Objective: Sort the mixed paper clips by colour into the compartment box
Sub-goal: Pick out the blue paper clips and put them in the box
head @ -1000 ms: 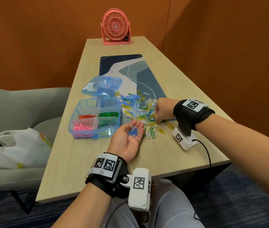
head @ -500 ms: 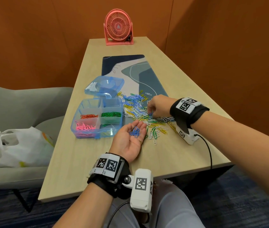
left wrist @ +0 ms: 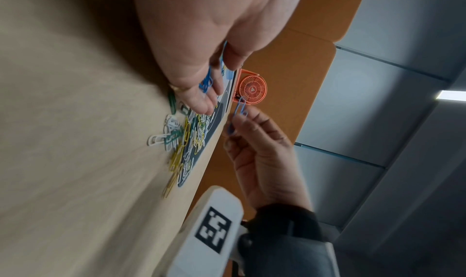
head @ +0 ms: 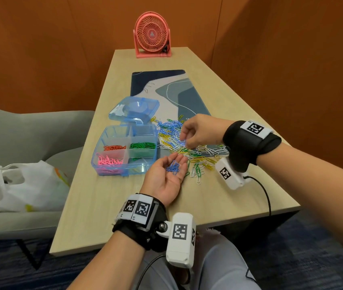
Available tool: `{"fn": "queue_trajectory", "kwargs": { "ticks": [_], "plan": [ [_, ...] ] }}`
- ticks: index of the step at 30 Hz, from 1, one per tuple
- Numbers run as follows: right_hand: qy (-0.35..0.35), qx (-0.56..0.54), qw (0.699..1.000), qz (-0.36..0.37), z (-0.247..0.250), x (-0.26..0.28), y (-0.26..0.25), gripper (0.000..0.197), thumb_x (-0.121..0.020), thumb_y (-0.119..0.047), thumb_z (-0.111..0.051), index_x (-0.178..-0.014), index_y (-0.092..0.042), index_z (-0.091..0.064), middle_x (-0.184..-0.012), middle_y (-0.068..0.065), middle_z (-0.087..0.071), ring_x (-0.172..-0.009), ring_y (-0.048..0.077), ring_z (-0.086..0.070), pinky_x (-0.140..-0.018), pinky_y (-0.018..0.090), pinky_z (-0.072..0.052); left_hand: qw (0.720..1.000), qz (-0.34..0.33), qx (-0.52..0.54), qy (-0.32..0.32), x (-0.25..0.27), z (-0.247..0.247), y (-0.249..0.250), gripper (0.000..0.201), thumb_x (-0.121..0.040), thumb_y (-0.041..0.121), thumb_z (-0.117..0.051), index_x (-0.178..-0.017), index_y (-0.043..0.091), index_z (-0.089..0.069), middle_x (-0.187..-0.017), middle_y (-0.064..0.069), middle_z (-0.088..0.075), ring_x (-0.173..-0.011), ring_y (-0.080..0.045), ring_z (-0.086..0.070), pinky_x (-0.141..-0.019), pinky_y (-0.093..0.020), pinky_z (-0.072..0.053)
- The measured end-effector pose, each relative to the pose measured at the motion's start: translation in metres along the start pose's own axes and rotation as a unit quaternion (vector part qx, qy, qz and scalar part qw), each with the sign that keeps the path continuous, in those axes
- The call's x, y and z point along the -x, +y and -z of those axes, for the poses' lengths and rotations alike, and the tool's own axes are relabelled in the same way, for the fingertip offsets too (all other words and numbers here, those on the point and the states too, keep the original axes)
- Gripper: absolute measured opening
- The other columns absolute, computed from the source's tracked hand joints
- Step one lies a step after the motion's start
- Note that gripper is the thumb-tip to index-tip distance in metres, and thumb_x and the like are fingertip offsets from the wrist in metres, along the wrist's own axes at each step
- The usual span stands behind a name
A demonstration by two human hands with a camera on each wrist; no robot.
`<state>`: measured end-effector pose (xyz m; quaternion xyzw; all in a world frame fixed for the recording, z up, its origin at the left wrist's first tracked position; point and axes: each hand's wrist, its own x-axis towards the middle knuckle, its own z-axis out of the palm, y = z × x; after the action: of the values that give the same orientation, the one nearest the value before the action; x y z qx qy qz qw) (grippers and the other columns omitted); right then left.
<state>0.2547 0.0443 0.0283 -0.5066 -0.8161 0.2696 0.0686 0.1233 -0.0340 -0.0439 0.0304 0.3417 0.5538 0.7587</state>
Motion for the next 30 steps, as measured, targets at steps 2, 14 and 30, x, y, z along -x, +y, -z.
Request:
{"fn": "queue_trajectory", "kwargs": {
  "ticks": [2, 14, 30],
  "plan": [
    [-0.055, -0.041, 0.998, 0.015, -0.005, 0.002, -0.011, 0.017, -0.079, -0.007, -0.071, -0.093, -0.013, -0.064, -0.083, 0.007, -0.074, -0.069, 0.015, -0.065, -0.072, 0.031, -0.055, 0.999, -0.001, 0.033, -0.007, 0.0, -0.001, 0.001, 0.037, -0.103, 0.02, -0.028, -0.108, -0.007, -0.054, -0.107, -0.022, -0.06, -0.105, -0.033, -0.057, -0.097, -0.039, -0.044],
    [0.071, 0.17, 0.979, -0.084, 0.002, -0.022, 0.034, 0.012, -0.086, -0.009, -0.064, -0.093, -0.009, -0.074, -0.094, 0.006, -0.071, -0.082, 0.018, -0.06, -0.071, 0.024, -0.041, 1.0, -0.015, -0.011, 0.005, -0.005, 0.0, 0.0, 0.037, -0.103, 0.012, -0.027, -0.132, -0.003, -0.044, -0.14, -0.019, -0.045, -0.13, -0.03, -0.043, -0.099, -0.038, -0.038],
    [0.036, 0.185, 0.975, -0.117, 0.001, -0.019, 0.036, 0.016, -0.088, -0.007, -0.056, -0.094, -0.008, -0.071, -0.069, -0.001, -0.064, -0.067, 0.014, -0.059, -0.069, 0.026, -0.052, 1.0, -0.019, -0.018, 0.003, -0.004, 0.0, -0.002, 0.036, -0.103, 0.009, -0.027, -0.133, -0.002, -0.043, -0.138, -0.019, -0.047, -0.129, -0.03, -0.044, -0.093, -0.036, -0.041]
  ]
}}
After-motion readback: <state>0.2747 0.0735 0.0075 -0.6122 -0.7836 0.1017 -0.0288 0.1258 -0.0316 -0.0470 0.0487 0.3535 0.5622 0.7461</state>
